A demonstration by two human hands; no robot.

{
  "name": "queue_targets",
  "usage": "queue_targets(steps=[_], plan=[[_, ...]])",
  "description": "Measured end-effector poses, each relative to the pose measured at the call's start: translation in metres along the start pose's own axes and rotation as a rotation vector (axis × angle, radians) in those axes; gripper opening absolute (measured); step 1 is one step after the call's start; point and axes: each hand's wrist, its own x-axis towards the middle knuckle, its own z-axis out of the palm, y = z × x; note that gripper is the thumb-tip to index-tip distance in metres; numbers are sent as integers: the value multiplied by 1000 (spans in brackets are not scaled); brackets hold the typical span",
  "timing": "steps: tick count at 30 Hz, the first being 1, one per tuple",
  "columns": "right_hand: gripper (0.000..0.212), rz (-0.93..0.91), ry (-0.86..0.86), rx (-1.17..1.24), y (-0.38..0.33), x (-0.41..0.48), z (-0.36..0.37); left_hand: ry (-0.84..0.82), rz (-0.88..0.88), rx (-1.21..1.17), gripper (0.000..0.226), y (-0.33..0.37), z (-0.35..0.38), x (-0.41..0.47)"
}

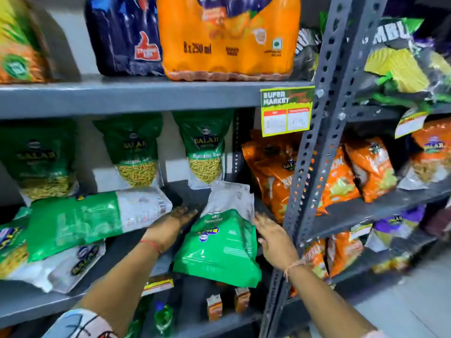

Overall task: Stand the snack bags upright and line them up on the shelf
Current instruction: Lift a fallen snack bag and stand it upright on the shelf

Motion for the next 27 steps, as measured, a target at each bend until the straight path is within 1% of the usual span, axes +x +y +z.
queue_targets(steps=[2,5,8,10,13,14,15,16,17,18,19,20,21,22,25,27], plan=[[69,-31,-44,-68,9,4,7,-73,-24,-8,71,-1,-1,6],[70,-53,-59,-53,16,14,22,-94,14,-31,73,-1,5,13],[65,20,-32,77,20,23,31,-104,83,25,68,-3,17,23],[62,92,4,222,19,24,35,-76,125,4,66,-5,21,24],[58,169,19,462,12,27,31,19,157,-173,59,-2,13,20],[54,193,21,530,11,29,28,38,145,-262,54,-1,10,19],[47,243,20,534,14,33,25,66,110,-389,47,4,2,15],[37,272,35,516,13,40,20,109,38,-560,40,10,-4,15],[28,312,15,444,13,50,18,196,-20,-671,34,15,-11,17],[22,341,-3,455,10,60,14,310,-73,-739,30,20,-17,24],[19,367,49,489,6,73,9,386,-107,-758,31,24,-23,32],[26,372,124,552,0,86,1,413,-141,-787,36,24,-27,42],[34,359,162,555,-6,98,-8,415,-161,-793,37,24,-29,51],[40,357,168,592,-8,111,-11,414,-187,-823,33,22,-31,58],[38,359,157,620,-9,142,-10,458,-251,-959,22,19,-33,79],[37,358,152,674,-8,153,-9,491,-284,-1010,24,19,-30,87]])
